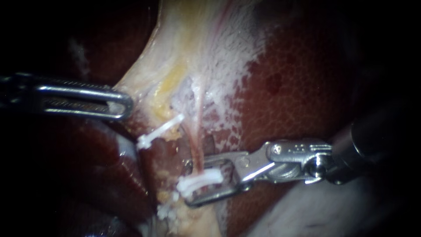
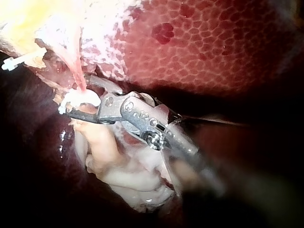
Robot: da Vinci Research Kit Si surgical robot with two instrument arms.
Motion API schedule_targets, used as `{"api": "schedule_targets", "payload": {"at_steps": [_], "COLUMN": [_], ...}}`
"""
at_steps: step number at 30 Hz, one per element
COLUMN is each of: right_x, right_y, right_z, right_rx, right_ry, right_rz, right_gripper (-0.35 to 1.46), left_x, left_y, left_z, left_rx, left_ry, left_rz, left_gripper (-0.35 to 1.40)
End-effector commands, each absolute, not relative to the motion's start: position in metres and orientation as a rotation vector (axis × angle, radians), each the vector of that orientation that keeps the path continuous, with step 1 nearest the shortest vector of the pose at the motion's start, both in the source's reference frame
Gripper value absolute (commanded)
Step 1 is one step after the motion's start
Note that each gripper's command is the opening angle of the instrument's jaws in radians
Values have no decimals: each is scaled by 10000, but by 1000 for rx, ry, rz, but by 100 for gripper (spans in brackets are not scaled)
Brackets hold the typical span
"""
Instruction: Going back second clip right tube
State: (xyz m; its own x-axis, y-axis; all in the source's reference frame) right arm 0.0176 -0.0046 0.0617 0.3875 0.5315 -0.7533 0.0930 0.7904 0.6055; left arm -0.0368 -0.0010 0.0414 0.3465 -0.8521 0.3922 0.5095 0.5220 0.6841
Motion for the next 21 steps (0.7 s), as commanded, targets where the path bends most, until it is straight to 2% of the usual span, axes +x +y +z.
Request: {"api": "schedule_targets", "payload": {"at_steps": [1,12,21], "right_x": [172,119,84], "right_y": [-44,-26,-14], "right_z": [614,589,576], "right_rx": [627,577,517], "right_ry": [1157,1172,1189], "right_rz": [305,296,253], "right_gripper": [60,60,60], "left_x": [-368,-365,-365], "left_y": [-10,-10,-10], "left_z": [415,420,427], "left_rx": [494,493,492], "left_ry": [-807,-808,-808], "left_rz": [-930,-928,-926], "left_gripper": [-32,-32,-32]}}
